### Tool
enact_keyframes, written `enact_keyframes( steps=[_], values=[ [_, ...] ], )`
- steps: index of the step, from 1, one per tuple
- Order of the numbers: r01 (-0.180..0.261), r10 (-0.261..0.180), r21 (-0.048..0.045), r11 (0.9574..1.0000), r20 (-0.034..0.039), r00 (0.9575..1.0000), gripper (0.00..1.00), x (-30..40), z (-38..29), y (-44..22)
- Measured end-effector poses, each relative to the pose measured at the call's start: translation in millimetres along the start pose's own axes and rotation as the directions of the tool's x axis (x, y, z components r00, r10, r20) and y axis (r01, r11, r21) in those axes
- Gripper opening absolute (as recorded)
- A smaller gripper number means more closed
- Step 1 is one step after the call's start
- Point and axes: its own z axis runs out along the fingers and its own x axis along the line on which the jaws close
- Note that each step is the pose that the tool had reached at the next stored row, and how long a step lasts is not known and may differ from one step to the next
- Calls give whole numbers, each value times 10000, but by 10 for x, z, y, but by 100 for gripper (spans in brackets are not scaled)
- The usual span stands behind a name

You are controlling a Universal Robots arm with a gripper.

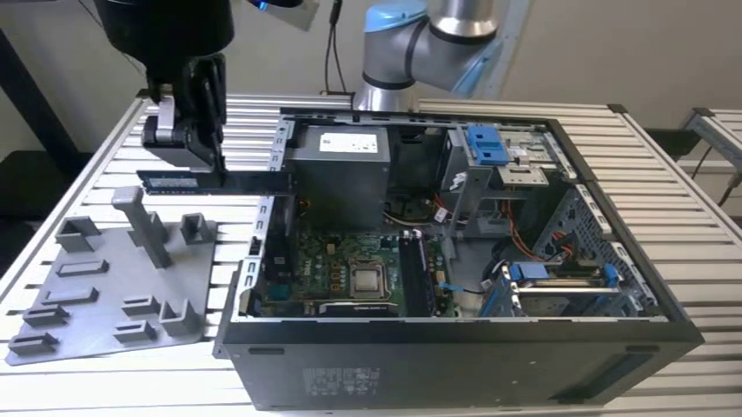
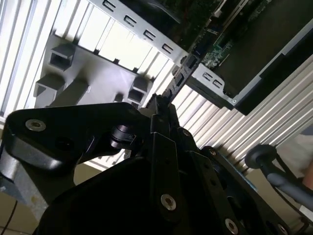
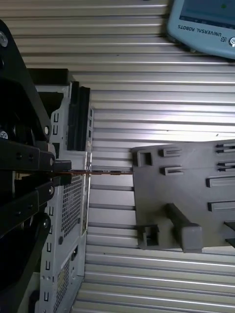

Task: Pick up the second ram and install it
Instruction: 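Pick up the second ram and move it above second insertion slot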

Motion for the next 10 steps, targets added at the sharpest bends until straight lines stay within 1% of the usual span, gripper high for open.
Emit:
enact_keyframes(
  steps=[3,10],
  values=[
    [6,-6,-8,10000,-1,10000,14,3,-4,-115],
    [15,-15,-33,10000,-1,10000,14,14,-13,-417]
  ],
)
